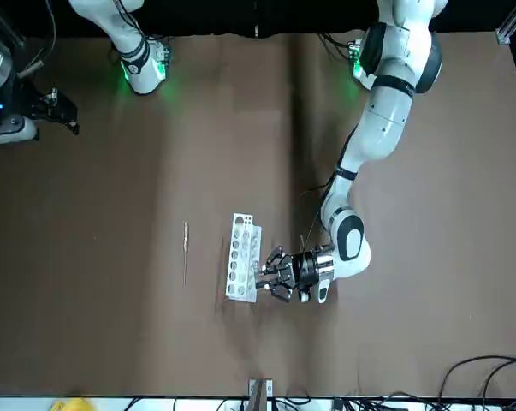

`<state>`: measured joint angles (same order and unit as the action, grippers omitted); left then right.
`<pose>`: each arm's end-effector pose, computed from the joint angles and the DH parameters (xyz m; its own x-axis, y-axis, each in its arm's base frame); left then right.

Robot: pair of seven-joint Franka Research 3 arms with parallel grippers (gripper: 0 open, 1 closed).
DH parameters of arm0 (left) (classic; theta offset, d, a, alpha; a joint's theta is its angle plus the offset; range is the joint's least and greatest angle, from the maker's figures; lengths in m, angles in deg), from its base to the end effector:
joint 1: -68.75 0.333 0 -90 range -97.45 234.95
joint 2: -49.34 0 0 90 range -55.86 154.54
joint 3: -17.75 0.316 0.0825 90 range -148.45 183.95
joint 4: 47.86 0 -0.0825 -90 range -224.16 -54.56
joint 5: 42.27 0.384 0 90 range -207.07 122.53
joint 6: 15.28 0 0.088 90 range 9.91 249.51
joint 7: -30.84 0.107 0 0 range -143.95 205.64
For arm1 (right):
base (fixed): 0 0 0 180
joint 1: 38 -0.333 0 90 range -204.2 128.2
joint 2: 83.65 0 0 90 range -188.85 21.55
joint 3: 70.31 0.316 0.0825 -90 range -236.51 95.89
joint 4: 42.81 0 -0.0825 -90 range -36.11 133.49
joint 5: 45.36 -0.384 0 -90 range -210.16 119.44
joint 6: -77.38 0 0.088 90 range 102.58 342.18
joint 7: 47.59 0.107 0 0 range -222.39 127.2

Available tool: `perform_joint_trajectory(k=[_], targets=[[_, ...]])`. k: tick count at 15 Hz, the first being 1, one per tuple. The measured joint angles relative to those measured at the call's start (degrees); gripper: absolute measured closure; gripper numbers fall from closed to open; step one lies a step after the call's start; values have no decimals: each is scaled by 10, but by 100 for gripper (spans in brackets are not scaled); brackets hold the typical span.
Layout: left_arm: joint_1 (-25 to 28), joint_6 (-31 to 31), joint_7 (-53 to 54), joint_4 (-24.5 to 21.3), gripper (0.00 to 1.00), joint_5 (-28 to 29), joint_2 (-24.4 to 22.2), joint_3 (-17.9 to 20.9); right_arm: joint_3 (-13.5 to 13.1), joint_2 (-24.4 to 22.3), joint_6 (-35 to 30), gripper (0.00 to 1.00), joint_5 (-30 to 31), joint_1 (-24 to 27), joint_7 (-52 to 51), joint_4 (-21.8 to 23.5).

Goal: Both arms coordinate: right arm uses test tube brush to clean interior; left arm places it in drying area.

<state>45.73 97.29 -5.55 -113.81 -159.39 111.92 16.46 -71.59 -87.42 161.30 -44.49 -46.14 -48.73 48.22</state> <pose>0.6943 -0.3701 0.1789 0.1451 -0.0800 -0.9862 0.9716 0.1998 0.1267 0.5193 0.0603 0.6426 0.9888 0.1375 -0.0585 0.1385 -0.9903 0.0125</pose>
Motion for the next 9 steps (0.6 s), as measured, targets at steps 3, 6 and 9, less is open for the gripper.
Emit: perform_joint_trajectory(k=[3,6,9], targets=[[-7,12,6,11,77,-3,11,0,0,5,-2,0,0,-6,0,3],[-8,22,17,15,77,-23,17,0,0,11,-2,0,0,-7,0,3],[-9,23,30,19,77,-44,23,0,0,13,-2,0,0,-7,0,3]])
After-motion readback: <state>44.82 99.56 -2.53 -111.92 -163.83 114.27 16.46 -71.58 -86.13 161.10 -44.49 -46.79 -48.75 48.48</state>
